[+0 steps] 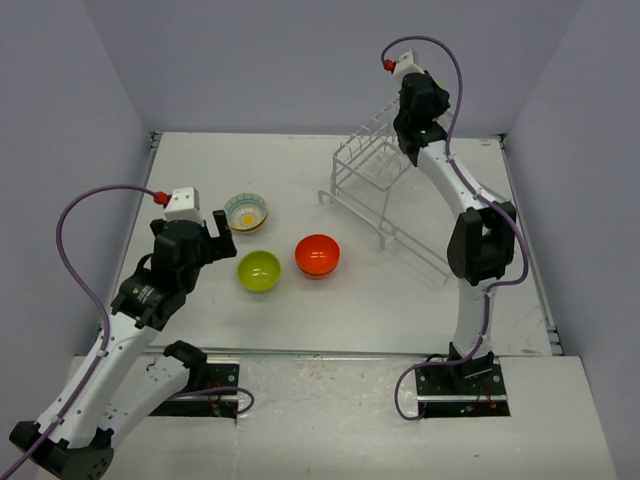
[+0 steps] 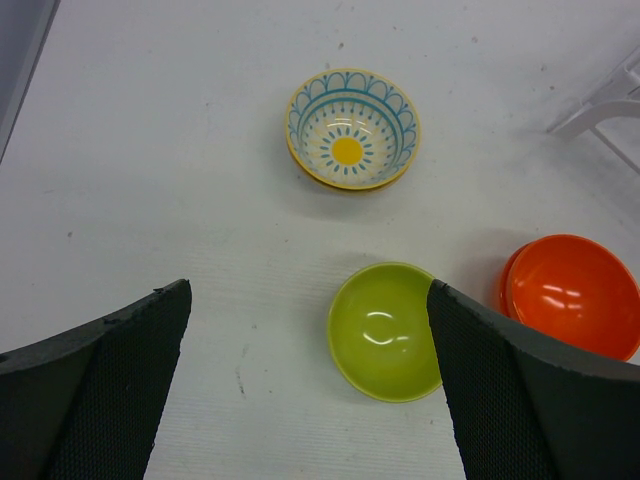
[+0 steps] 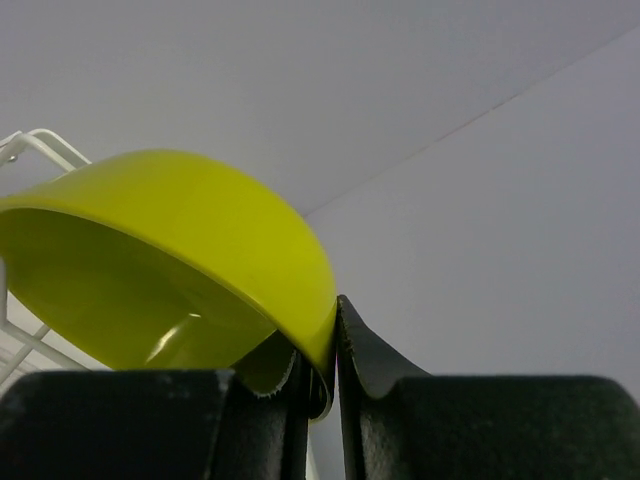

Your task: Unload the bowls from the dish rack

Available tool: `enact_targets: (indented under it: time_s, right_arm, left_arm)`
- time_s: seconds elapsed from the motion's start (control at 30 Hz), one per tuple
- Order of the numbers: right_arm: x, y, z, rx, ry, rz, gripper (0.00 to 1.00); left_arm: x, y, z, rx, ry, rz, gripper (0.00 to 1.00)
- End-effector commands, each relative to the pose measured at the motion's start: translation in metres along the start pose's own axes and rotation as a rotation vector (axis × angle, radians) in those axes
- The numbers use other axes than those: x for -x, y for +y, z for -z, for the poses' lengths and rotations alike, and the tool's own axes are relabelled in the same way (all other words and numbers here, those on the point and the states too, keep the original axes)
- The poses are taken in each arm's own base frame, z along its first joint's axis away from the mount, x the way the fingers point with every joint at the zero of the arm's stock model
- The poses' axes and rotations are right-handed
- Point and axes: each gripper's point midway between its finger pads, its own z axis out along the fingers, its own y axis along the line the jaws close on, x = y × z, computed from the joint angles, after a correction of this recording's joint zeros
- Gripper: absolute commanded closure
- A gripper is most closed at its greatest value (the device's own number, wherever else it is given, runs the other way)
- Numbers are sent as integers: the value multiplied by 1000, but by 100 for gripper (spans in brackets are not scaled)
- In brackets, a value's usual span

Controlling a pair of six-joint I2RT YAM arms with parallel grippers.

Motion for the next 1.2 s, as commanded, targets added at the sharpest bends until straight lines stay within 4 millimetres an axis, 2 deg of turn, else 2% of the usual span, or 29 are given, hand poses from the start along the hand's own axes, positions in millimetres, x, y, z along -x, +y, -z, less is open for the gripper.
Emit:
enact_targets:
  time_s: [0.0, 0.23, 0.7, 0.77, 0.8, 0.83, 0.87, 0.9, 0.93, 0.97, 1.0, 1.03, 1.07, 1.1, 1.13, 1.17]
  right_arm:
    - [20, -45, 13, -96, -37, -48, 99]
    - [24, -69, 20, -164, -43, -50, 100]
    - [43, -141, 53, -351, -65, -167, 100]
    - [47, -152, 64, -357, -70, -240, 100]
    - [51, -152, 71, -342, -81, -278, 100]
    - [51, -143, 76, -274, -63, -251, 100]
    - [62, -151, 92, -223, -104, -416, 100]
    - [74, -138, 107, -126, -127, -482, 100]
    - [64, -117, 120, 5, -75, -457, 100]
    - [84, -112, 144, 150, -136, -639, 100]
    - [94, -94, 165, 259, -151, -675, 100]
    - [94, -79, 181, 339, -143, -688, 100]
    - [102, -53, 211, 467, -149, -747, 100]
    - [104, -39, 227, 538, -141, -771, 100]
    - [100, -21, 241, 615, -107, -772, 100]
    - [102, 5, 266, 719, -71, -811, 100]
  left_arm:
    - [3, -2, -3, -10, -20, -1, 0]
    - [4, -1, -2, -7, -22, 0, 0]
    - [10, 4, 3, 7, -49, 15, 0]
    - [12, 7, 6, 20, -61, 25, 0]
    - [16, 9, 9, 21, -77, 33, 0]
    - [17, 11, 11, 27, -87, 38, 0]
    - [19, 12, 12, 29, -98, 45, 0]
    - [23, 13, 16, 25, -114, 52, 0]
    - [25, 13, 18, 24, -124, 59, 0]
    - [26, 13, 19, 19, -130, 61, 0]
    - [31, 11, 23, 3, -148, 69, 0]
    - [36, 4, 27, -42, -154, 79, 0]
    - [55, -3, 40, -89, -185, 104, 0]
    - [67, -14, 49, -150, -202, 122, 0]
    - [82, -37, 62, -283, -216, 143, 0]
    - [110, -52, 78, -366, -261, 159, 0]
